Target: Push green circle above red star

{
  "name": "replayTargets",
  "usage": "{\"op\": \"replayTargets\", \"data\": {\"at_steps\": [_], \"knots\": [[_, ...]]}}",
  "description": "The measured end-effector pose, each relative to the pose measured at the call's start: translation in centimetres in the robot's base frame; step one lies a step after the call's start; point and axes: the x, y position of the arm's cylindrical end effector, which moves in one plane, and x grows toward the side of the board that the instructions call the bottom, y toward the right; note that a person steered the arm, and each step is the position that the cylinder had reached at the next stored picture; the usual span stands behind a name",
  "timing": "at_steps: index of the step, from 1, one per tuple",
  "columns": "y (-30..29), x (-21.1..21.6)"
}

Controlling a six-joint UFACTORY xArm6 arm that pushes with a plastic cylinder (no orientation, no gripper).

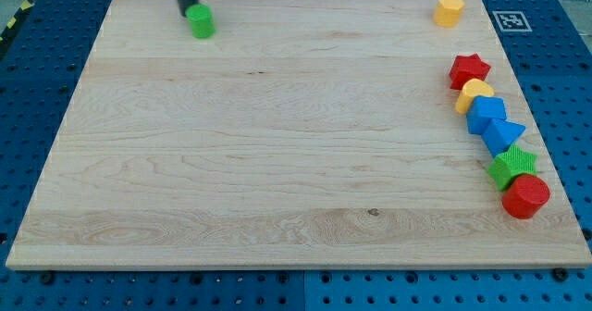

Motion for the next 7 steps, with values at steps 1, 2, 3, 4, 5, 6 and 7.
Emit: {"op": "replayTargets", "data": {"at_steps": [1,2,3,4,5,6,7], "knots": [[2.0,1.0],[-2.0,1.0],[-6.4,1.2],[-5.2,2.9],[3.2,3.5],[14.2,3.6],[17.7,3.6]]}}
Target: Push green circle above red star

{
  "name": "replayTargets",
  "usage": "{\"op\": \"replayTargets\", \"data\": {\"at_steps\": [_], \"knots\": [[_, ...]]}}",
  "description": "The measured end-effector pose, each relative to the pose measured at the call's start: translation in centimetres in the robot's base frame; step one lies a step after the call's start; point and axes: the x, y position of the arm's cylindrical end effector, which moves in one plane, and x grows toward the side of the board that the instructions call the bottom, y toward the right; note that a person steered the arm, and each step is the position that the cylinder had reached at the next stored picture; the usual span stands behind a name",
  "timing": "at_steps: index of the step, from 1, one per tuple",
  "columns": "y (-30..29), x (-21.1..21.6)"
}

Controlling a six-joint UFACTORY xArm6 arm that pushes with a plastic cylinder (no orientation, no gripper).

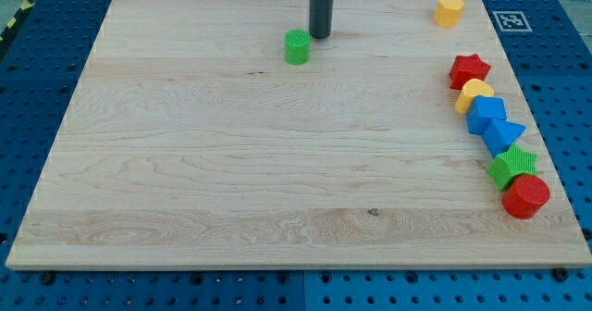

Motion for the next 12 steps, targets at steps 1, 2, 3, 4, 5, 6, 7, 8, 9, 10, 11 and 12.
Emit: {"op": "replayTargets", "data": {"at_steps": [1,2,3,4,5,6,7,8,9,10,11,12], "knots": [[-3.9,0.0],[-10.7,0.0],[-10.7,3.5],[-5.9,6.5],[0.0,5.2],[0.0,4.8],[-5.3,4.8],[-10.9,4.2],[-10.7,1.0],[-3.8,1.0],[4.6,2.5],[10.1,2.9]]}}
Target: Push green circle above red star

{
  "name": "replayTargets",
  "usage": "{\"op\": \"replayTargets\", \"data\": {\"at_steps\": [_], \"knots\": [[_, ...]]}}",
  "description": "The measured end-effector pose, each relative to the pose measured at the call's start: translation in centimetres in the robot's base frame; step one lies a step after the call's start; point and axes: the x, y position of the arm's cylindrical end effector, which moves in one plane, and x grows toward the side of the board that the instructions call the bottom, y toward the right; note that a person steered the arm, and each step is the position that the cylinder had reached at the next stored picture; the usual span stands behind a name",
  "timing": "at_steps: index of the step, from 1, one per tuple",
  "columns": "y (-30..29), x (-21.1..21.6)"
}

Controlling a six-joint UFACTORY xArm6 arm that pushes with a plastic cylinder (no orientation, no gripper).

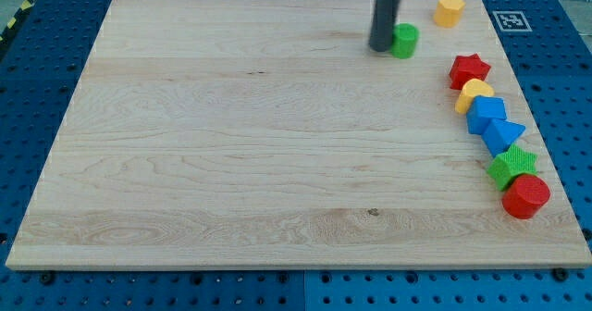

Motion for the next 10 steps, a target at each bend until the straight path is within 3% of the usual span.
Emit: {"op": "replayTargets", "data": {"at_steps": [2,4,7,10], "knots": [[0.0,-1.3],[6.6,-1.2],[8.7,-2.7],[11.7,-0.8]]}}
